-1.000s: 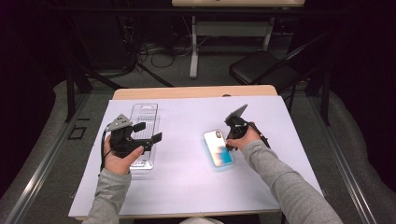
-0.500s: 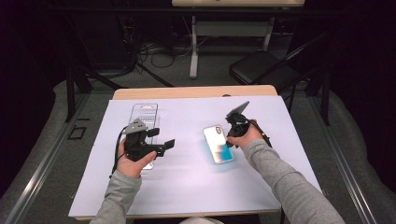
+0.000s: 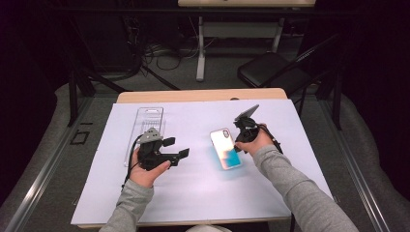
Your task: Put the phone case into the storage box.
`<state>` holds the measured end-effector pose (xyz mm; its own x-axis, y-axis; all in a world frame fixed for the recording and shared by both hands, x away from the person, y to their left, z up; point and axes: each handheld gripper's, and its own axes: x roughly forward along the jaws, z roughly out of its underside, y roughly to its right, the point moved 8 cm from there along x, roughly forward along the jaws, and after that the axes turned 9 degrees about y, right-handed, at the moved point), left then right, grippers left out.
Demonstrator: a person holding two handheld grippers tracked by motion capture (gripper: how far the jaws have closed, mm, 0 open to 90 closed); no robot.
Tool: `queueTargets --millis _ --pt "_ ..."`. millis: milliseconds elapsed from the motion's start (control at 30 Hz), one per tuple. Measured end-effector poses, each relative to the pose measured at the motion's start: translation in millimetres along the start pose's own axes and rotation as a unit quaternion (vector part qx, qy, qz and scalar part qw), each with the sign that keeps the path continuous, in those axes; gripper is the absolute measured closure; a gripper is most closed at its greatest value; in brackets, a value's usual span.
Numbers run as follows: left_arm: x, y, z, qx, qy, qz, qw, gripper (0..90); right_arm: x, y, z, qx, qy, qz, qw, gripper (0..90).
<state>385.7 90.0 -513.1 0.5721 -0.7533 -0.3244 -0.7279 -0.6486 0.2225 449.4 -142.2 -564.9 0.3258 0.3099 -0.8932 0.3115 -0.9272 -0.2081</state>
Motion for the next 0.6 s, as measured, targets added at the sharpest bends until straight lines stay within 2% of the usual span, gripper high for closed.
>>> queueTargets --millis 100,133,167,200,333,433,533,600 --pt "3.0 2.1 3.0 -0.004 -0.003 -0.001 1.0 24.9 -1.5 0.6 0.4 -0.004 0.001 0.001 1.0 87.5" --pt "4.0 3.1 3.9 -0.009 -0.002 0.002 1.0 24.9 -0.7 0.3 -0.3 -0.005 0.01 -0.003 0.9999 87.4" --pt "5.6 4.5 4.7 -0.016 0.003 0.004 0.9999 24.9 -2.4 0.4 0.6 -0.007 0.003 0.0 1.0 87.5" --pt "6.6 5.3 5.9 -0.017 0.002 0.006 0.9998 24.9 -1.9 -0.7 0.1 -0.004 0.012 -0.004 0.9999 87.5" --pt "11.2 8.9 9.8 -0.019 -0.002 0.011 0.9998 25.9 -6.3 -2.8 1.3 -0.007 0.008 -0.002 0.9999 87.4" --pt "13.8 11.0 12.0 -0.028 0.002 0.016 0.9995 27.1 -8.7 -3.6 1.6 -0.014 0.008 -0.002 0.9999 87.5" --pt "15.8 11.7 14.3 -0.03 0.001 0.017 0.9994 27.1 -8.6 -5.6 0.8 -0.015 0.026 -0.008 0.9995 87.5" --pt "17.1 12.0 15.9 -0.034 -0.001 0.018 0.9993 27.1 -11.8 -6.7 2.1 -0.022 0.018 -0.004 0.9996 87.5"
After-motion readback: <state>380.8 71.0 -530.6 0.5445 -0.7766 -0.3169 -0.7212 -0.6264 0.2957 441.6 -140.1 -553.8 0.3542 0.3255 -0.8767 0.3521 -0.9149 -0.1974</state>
